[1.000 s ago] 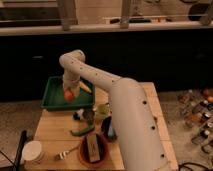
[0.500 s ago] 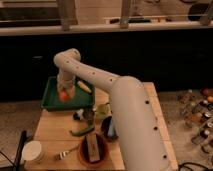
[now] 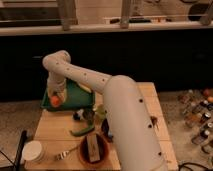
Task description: Place apple in table surface
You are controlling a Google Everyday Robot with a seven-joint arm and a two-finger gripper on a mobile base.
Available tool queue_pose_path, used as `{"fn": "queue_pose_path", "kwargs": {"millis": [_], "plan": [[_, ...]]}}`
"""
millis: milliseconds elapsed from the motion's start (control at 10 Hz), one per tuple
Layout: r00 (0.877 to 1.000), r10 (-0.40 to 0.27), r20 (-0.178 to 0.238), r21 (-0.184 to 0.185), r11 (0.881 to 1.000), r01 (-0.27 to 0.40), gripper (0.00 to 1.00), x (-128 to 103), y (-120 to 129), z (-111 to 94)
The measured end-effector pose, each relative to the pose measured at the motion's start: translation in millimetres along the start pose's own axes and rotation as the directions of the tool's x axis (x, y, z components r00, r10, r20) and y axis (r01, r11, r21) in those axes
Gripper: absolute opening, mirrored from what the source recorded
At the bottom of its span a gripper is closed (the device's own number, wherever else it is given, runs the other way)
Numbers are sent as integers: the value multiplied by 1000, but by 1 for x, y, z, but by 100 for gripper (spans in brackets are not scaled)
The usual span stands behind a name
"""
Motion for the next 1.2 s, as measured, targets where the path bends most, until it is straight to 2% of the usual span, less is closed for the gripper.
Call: {"fn": "queue_pose_path", "kwargs": {"millis": [300, 700, 1200], "plan": [[998, -57, 32, -14, 998, 58, 0, -26, -2, 8], [991, -107, 82, -33, 993, 110, 0, -59, 9, 24], [985, -128, 115, -35, 991, 132, 0, -79, 24, 33]]}}
